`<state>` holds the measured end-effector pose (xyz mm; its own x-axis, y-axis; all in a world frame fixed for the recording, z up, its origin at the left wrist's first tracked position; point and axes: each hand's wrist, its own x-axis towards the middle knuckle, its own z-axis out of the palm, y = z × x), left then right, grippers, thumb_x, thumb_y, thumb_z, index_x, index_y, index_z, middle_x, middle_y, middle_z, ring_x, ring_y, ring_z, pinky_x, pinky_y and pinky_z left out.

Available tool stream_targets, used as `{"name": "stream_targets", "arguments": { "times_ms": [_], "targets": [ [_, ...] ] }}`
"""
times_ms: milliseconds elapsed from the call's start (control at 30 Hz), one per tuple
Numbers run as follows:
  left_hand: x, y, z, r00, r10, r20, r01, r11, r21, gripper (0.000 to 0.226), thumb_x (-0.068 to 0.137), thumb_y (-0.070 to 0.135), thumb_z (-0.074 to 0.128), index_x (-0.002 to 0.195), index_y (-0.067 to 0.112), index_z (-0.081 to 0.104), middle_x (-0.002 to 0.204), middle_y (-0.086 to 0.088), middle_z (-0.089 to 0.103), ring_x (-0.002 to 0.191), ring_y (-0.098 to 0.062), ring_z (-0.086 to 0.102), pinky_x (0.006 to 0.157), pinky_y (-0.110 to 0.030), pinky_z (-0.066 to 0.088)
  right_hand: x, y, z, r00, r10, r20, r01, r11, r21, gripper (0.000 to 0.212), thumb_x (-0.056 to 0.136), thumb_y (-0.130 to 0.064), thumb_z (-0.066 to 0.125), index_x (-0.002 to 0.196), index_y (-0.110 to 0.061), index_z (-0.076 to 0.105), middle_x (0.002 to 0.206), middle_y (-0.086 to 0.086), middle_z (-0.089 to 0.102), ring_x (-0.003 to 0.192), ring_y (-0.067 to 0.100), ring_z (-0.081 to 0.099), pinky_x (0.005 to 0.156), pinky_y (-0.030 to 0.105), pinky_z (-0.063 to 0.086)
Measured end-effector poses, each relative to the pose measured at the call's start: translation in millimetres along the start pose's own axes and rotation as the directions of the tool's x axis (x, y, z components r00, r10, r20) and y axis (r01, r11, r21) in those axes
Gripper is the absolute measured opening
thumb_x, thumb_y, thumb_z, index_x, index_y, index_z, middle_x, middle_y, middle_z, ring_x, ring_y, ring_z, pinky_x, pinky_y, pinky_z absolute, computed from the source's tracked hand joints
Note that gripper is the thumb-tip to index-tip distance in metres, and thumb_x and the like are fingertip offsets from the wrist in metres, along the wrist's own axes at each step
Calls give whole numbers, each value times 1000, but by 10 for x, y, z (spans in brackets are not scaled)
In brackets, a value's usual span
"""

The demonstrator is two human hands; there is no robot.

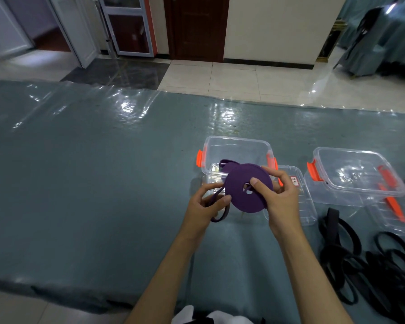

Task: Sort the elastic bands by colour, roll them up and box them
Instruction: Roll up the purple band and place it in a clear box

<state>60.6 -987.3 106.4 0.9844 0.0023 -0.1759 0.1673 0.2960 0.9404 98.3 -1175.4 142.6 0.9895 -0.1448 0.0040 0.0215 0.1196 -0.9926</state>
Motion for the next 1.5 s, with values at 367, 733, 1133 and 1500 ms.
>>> {"name": "stream_targets", "arguments": {
  "times_ms": [367,733,1133,1500],
  "targets": [
    [29,16,95,995,79,-66,-85,992,-91,39,88,23,86,124,28,74,101,-6,76,99,-23,75,88,-37,62,26,96,78,994,79,-77,-69,989,130,56,68,-33,92,117,-22,67,103,10,81,95,31,80,71,39,65],
    [366,51,79,953,-146,-266,31,919,-394,26,82,8,85,106,14,80,118,-14,77,100,-26,76,78,-30,64,232,192,57,983,171,60,-168,984,-59,48,67,-27,98,95,-24,58,99,4,81,85,26,81,60,33,62],
    [1056,88,213,910,-2,-416,-85,978,-190,29,82,9,89,103,24,74,106,-11,76,97,-27,77,78,-37,64,859,311,119,966,245,84,-254,959,127,51,76,-17,90,123,-24,70,118,11,78,104,32,78,70,42,64],
    [2192,27,304,873,-119,-474,107,993,-51,28,82,0,86,105,11,78,107,-17,77,105,-34,75,90,-49,64,1778,618,145,878,479,-22,-479,878,2,52,87,-3,83,130,1,54,123,24,71,108,39,74,81,51,65]
  ]
}}
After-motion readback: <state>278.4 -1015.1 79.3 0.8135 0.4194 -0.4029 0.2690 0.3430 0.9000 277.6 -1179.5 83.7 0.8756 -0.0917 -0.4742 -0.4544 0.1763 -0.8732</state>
